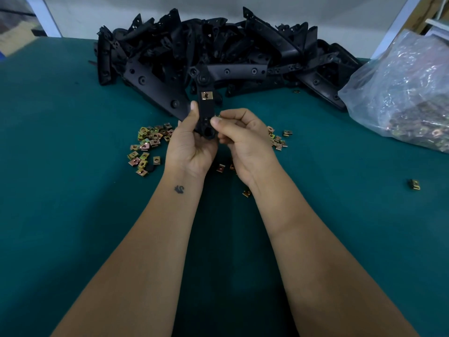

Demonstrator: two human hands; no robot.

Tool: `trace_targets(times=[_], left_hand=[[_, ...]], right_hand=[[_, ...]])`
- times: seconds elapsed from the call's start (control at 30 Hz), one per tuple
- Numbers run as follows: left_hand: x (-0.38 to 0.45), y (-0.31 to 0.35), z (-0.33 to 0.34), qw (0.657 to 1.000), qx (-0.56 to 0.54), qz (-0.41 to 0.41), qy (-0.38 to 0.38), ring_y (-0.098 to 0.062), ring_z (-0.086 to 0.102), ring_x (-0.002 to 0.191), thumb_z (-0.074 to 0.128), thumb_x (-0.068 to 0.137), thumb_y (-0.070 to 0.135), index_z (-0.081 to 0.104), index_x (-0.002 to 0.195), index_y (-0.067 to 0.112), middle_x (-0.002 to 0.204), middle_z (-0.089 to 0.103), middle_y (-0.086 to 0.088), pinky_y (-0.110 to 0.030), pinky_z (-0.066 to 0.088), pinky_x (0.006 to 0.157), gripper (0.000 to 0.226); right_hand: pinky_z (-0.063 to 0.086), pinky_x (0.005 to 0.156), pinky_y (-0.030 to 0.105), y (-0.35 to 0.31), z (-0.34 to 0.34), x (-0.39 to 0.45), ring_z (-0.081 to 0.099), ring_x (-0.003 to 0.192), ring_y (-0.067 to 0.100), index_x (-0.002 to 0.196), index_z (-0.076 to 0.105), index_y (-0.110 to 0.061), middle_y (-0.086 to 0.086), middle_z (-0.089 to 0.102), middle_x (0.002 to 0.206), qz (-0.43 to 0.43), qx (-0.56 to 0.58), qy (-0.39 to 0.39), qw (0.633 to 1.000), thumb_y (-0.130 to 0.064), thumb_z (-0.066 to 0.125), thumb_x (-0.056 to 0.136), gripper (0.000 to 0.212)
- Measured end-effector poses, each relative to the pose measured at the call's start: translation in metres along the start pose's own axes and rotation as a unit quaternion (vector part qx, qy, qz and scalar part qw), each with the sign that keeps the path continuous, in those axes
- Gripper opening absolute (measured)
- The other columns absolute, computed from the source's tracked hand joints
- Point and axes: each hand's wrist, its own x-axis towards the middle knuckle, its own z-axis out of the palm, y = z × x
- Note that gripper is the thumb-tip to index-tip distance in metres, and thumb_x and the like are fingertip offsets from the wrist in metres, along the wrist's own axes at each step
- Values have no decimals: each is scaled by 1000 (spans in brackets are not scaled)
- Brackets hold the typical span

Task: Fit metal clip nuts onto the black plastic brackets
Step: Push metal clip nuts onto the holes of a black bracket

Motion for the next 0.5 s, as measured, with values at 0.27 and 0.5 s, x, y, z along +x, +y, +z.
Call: trace_targets(times=[0.27, 0.5], left_hand=[[1, 0, 0, 1000, 8, 4, 13, -21, 57, 79, 56, 98, 20, 49, 127, 9, 97, 57, -11, -26, 52, 52, 32], [1, 1, 0, 1000, 27, -9, 5, -25, 56, 105, 56, 97, 13, 40, 144, 6, 114, 55, -14, -36, 55, 76, 50]], right_hand=[[46, 57, 20, -2, -2, 0, 54, 56, 6, 79, 59, -10, -3, 63, 65, 0, -9, -11, 1000, 9, 69, 82, 22], [44, 53, 18, -9, -9, 2, 52, 52, 7, 77, 58, -10, 0, 62, 63, 11, -45, -31, 998, 12, 70, 79, 24]])
